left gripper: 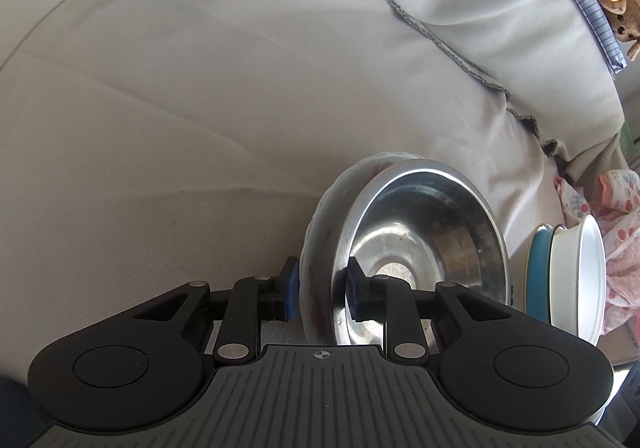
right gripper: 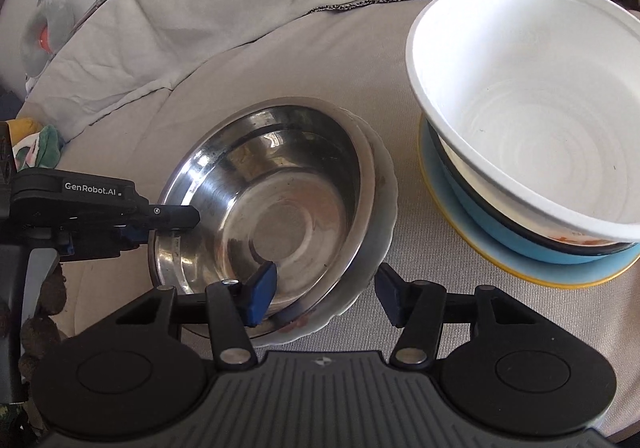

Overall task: Organize plates and bowls
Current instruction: 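Grasp the white printed bowl rim with the right tool and lift it, then lower the white printed bowl into the blue bowl with the right tool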

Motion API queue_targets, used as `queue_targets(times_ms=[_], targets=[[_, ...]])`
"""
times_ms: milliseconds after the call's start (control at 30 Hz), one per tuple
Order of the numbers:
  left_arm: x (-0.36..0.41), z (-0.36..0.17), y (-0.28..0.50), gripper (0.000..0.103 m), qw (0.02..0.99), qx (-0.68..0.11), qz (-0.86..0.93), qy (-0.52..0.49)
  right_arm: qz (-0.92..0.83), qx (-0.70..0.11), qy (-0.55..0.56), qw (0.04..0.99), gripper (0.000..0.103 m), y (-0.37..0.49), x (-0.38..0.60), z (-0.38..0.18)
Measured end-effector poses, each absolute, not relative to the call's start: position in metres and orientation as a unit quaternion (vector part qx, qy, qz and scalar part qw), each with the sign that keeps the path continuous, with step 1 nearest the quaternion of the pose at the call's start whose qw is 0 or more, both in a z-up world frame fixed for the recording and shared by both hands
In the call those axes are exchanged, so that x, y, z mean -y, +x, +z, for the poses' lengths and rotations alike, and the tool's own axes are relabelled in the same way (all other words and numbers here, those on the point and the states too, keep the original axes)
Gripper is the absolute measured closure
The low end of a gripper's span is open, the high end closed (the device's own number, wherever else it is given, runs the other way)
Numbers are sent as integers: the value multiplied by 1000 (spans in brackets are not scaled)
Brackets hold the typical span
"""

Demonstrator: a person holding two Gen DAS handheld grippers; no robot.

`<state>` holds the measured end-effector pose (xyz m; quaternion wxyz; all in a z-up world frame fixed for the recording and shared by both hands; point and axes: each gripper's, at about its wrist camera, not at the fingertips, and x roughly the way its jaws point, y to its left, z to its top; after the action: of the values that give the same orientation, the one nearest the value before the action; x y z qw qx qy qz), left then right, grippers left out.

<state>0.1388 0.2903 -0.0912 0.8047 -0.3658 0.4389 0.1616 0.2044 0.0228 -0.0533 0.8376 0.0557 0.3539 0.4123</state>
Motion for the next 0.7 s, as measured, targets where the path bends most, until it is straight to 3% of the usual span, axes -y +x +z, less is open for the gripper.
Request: queue_targets(times_ms=[267,433,700], targets=[[-254,-31,142,76,848,-398,219,-274,443,-303,25,843,46,177,37,-52],[-209,5,169,76,879,-363,155,-268,380,-234,-18,895,41,163,88,-56],[-118,9,233,76,893,-380,42,-238,269,-201,10,942,32,188,168,-62]])
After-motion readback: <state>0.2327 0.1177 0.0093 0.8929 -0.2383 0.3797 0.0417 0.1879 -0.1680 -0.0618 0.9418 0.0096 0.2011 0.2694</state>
